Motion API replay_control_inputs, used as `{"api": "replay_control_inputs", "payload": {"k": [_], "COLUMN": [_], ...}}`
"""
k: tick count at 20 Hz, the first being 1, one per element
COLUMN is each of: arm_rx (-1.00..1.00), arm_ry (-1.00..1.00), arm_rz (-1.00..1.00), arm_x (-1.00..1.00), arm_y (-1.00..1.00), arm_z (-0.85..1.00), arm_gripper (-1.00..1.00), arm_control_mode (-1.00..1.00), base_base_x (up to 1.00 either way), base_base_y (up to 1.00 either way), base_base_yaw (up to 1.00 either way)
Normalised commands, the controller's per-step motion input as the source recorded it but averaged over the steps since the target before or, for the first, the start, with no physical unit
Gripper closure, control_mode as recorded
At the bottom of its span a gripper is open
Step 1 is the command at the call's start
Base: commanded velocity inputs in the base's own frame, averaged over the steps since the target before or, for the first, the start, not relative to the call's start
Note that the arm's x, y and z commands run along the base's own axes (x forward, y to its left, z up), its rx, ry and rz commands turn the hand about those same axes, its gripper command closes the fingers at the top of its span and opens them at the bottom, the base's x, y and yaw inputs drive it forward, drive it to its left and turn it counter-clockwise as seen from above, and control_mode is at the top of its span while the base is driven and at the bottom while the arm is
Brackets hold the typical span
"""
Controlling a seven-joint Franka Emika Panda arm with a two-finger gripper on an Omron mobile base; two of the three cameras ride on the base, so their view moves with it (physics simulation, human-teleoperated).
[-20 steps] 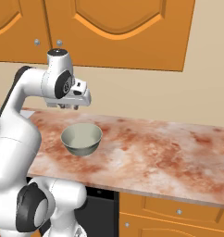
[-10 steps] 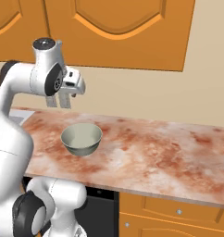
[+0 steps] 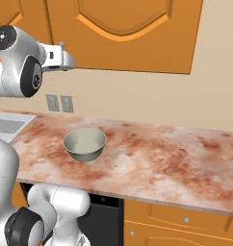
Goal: Open the cabinet and setup a tea strainer by placing it in the bowl upright.
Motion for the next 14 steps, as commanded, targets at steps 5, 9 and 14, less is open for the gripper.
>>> {"api": "replay_control_inputs", "payload": {"k": [5,9,14], "arm_rx": [-0.03,0.1,0.0], "arm_ry": [-0.03,0.04,0.01], "arm_rz": [-0.03,0.0,-0.05], "arm_x": [0.31,0.33,0.27], "arm_y": [0.18,0.18,0.26], "arm_z": [0.91,0.14,0.02], "arm_gripper": [-1.0,-1.0,-1.0], "arm_control_mode": [-1.0,-1.0,-1.0], "base_base_x": [0.0,0.0,0.0], "base_base_y": [0.0,0.0,0.0], "base_base_yaw": [0.0,0.0,0.0]}}
